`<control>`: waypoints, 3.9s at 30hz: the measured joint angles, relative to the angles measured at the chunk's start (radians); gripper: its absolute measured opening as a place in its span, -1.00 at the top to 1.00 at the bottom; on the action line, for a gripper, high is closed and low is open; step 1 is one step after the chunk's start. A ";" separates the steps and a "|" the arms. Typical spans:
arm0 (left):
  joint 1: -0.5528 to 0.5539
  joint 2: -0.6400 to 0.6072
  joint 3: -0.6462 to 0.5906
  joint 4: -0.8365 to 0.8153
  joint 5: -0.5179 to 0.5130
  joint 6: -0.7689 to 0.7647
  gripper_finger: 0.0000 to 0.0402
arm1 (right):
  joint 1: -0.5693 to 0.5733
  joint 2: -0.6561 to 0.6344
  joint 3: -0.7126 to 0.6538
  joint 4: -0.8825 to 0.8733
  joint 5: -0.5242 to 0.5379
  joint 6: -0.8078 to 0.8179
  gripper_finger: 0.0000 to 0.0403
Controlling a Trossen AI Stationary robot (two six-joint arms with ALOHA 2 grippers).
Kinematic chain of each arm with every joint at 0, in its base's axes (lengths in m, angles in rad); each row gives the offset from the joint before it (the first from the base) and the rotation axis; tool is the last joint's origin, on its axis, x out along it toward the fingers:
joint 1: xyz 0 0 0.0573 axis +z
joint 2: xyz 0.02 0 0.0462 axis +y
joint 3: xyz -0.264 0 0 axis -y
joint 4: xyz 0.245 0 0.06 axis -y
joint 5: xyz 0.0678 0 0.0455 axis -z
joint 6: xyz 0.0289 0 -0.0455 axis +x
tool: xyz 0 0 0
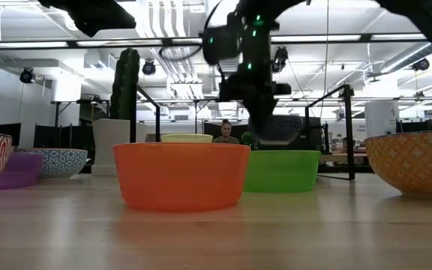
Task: Place and stack bowls onto a shelf
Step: Put the right yellow pattern bowl on the shelf, then stack the orange pattern bowl on the yellow pattern bowl
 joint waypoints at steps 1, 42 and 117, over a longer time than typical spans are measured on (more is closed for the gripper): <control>0.000 0.000 0.000 0.000 0.000 0.000 0.56 | -0.006 0.013 0.003 0.001 -0.002 -0.016 0.93; 0.000 0.016 0.000 -0.587 0.002 -0.633 0.56 | 0.229 -0.220 -0.031 0.113 0.212 -0.084 0.53; 0.097 0.536 0.193 -1.016 0.116 -0.904 0.98 | 0.711 -1.060 -0.999 1.086 0.415 -0.420 0.71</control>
